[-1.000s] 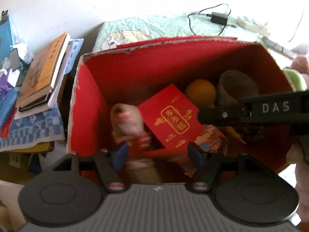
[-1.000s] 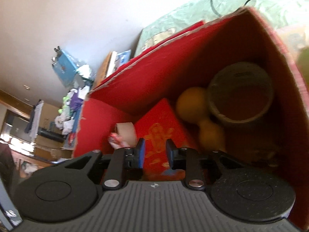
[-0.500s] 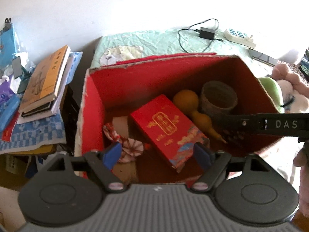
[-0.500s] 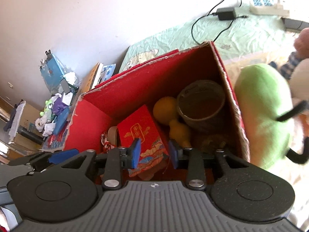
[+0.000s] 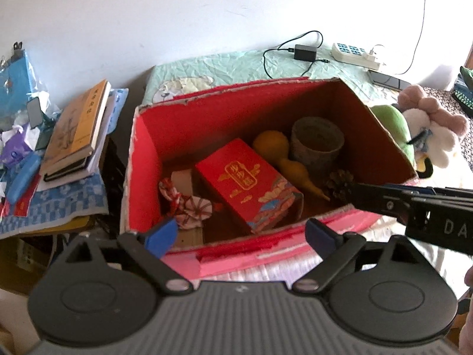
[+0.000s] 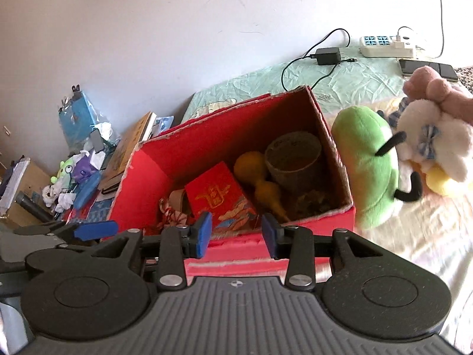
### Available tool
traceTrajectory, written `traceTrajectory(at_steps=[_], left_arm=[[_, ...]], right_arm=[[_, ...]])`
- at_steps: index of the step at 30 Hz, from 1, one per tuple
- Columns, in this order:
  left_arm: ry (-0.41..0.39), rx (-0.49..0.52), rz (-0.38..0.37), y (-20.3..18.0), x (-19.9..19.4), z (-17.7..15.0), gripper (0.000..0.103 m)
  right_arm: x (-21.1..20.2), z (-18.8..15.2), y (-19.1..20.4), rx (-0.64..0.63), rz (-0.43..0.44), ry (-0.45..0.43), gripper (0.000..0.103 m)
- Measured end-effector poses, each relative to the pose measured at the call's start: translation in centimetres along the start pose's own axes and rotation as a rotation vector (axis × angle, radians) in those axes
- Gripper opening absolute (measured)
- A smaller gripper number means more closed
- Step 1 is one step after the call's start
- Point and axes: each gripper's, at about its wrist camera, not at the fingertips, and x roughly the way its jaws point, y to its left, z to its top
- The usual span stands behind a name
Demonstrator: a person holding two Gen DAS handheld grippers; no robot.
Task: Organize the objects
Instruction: 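Withdraw the right gripper up and away from the red box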
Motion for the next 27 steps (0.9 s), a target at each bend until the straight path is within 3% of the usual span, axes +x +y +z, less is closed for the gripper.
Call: traceTrajectory(at_steps=[5, 27], left_arm=[[0.018, -0.005, 0.010, -0.3, -0.2, -1.5, 0.100], [0.216, -0.024, 0.043, -1.4, 2.7, -6.5, 0.100]], right_arm=[[-0.6, -1.5, 0.6, -0.013, -0.055, 0.002, 0.040], [-1.4, -6.6, 0.2, 0.011, -0.182, 0.081, 0.044]])
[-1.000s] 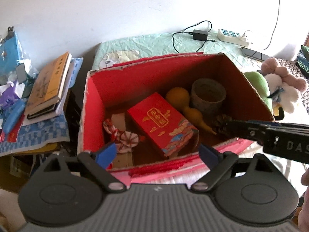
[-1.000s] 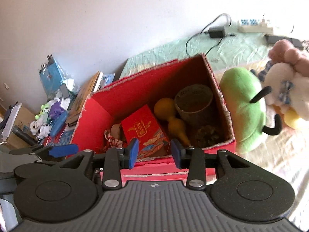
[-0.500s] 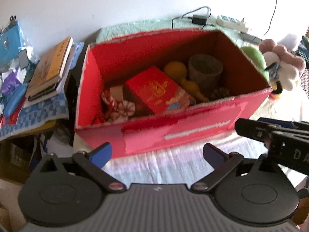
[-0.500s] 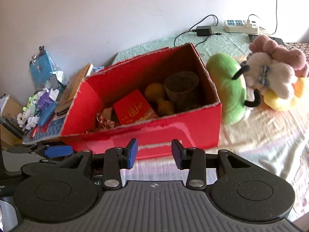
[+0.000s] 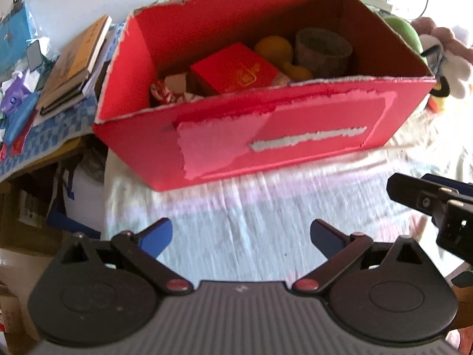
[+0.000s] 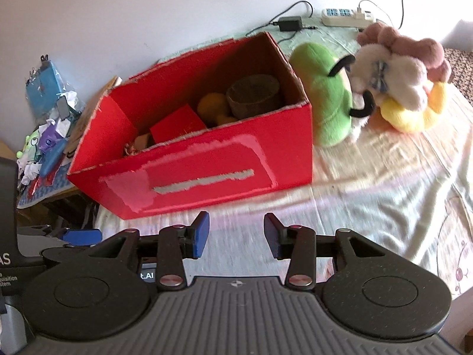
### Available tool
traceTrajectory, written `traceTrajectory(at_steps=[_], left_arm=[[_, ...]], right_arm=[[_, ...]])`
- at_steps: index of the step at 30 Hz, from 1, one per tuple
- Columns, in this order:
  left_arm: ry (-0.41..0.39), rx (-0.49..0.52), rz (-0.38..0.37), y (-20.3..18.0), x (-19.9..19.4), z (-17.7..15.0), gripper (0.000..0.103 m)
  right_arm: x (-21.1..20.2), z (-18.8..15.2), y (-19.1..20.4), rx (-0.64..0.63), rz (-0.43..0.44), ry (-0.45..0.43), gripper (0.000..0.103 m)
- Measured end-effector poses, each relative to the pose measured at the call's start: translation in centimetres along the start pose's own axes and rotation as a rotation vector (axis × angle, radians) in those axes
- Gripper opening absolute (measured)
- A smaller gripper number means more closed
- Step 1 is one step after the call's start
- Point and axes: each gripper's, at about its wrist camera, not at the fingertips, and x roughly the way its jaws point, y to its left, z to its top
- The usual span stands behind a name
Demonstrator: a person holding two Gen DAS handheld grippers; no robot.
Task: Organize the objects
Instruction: 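Withdraw the right gripper up and away from the red box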
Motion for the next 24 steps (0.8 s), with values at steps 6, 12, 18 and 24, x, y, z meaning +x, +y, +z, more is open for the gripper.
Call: traceTrajectory(at_steps=[6, 12, 18, 24], left_arm=[[-0.010, -0.020, 0.045, -0.6, -0.3, 0.0, 0.099], [-0.006, -0.036, 0.088, -2.2, -0.2, 0.1, 0.097], [0.019, -0.058, 0.107, -4.1, -0.1, 0.4, 0.097], [0.018, -0.086, 0.122, -5.7, -0.8, 0.7, 0.098]], right_arm=[[0.0, -0.1, -0.5, -0.026, 0.008, 0.011, 0.045], [-0.2, 0.2, -2.2, -0.037, 0.013, 0.018, 0.051], [-0.4, 0.6, -4.0, -0.062, 0.030, 0.042, 0.051], [-0.8, 1.7, -5.2, -0.109, 0.063, 0.052, 0.053]])
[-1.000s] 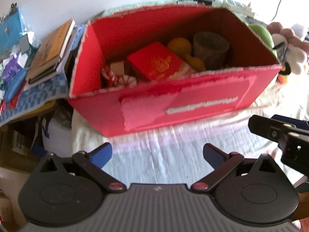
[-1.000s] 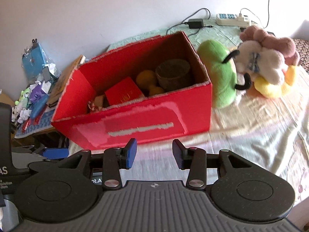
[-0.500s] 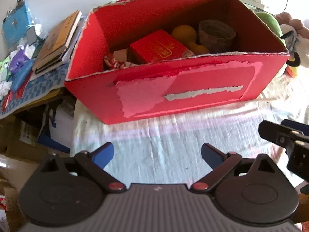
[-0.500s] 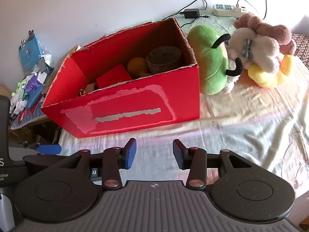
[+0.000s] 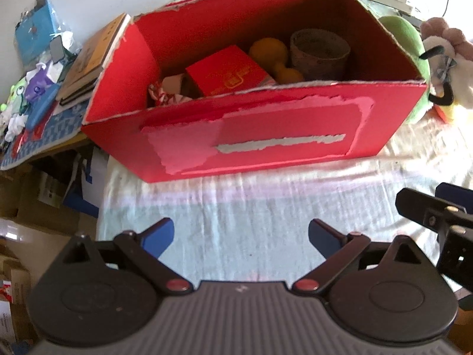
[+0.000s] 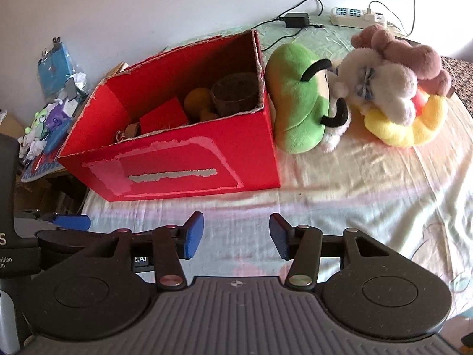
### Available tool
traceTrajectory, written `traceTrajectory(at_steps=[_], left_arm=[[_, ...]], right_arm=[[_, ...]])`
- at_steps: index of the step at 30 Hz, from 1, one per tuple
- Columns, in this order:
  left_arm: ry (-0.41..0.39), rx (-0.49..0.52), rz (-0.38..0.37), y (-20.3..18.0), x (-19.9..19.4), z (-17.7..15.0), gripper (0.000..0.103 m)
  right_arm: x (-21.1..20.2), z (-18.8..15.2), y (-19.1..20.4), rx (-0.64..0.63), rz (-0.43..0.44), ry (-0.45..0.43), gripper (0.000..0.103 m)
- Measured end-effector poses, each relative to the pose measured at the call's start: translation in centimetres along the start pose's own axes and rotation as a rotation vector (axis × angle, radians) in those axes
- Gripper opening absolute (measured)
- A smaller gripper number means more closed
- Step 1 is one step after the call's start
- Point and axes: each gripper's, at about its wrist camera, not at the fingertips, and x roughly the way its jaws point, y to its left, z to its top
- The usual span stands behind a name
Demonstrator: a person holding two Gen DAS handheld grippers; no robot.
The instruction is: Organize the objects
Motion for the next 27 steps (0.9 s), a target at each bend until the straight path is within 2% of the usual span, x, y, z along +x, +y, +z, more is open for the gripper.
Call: traceTrajectory(at_steps=[7, 10, 17, 22, 27], left_arm=[[-0.041, -0.056, 0.045, -0.4, -2.0, 1.0, 0.098], [-0.063, -0.084, 0.063, -0.2, -2.9, 1.7, 0.098], [-0.109, -0.119, 0.120, 0.8, -4.2, 3.1, 0.099], [-0.154, -0.105, 0.126, 2.4, -4.6, 4.9, 0.099], [-0.199, -0.073, 0.101, 3.8, -4.7, 7.8, 0.099]], right_arm=[[-0.3, 1.7, -1.0, -0.050, 0.050, 0.002, 0.054], [-0.5, 2.7, -0.9, -0.085, 0.074, -0.005, 0.061], [-1.0, 4.8, -0.4, -0.126, 0.150, -0.036, 0.063], [-0.8, 6.7, 0.2, -0.085, 0.129, -0.075, 0.064], [-0.4, 8.2, 1.5, -0.056, 0.057, -0.099, 0.069]])
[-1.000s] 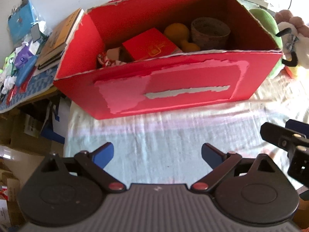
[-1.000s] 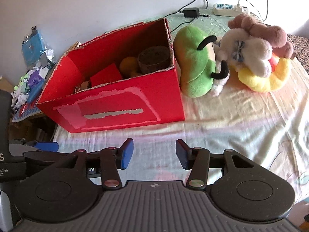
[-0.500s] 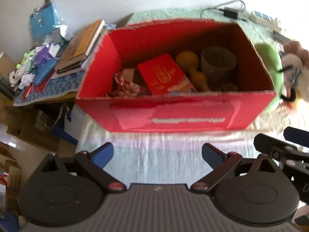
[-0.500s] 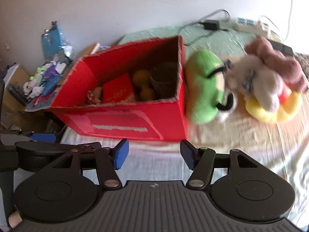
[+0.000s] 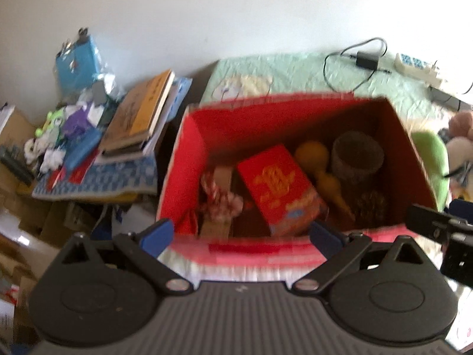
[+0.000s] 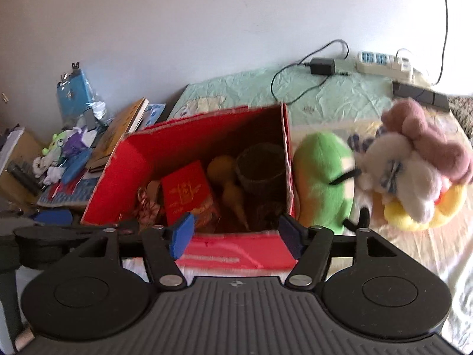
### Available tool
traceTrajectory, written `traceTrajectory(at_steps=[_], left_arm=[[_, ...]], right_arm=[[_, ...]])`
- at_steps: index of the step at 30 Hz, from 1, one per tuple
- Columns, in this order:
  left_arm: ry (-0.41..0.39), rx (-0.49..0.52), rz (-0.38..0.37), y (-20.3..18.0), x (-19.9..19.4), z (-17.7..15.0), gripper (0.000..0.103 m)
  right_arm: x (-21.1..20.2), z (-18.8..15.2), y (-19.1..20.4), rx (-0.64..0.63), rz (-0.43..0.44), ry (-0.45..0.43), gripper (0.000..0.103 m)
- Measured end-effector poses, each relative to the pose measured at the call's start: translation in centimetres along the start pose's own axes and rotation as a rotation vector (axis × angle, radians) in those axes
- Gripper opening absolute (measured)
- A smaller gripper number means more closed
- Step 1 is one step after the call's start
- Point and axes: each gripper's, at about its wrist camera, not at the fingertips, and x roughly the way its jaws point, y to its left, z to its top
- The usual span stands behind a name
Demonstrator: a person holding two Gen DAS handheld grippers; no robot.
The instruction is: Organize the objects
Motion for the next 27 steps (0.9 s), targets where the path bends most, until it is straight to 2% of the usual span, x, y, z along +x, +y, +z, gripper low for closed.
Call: traceTrajectory(at_steps=[3, 7, 14, 20, 27], left_arm=[[-0.017, 0.029, -0.024, 0.2, 0.7, 1.6, 0.099], [-0.028, 0.048, -0.047, 0.2, 1.6, 2.5, 0.099], [-0.043, 0.069, -0.049, 0.8, 3.0, 2.7, 0.099], [-0.024, 0.061, -0.054, 1.4, 4.2, 2.4, 0.099], [-0.016, 0.045, -0.047, 1.9, 4.8, 2.1, 0.099]], right_arm=[[0.0, 0.8, 0.8, -0.011, -0.072, -0.033, 0.075], [0.3, 1.6, 1.2, 0.006, -0.109, -0.060, 0.078], [1.8, 1.8, 1.8, 0.049, -0.145, -0.043, 0.081], [2.9, 1.4, 2.1, 0.086, -0.166, -0.031, 0.083], [3.3, 1.4, 2.5, 0.069, -0.186, -0.034, 0.083]])
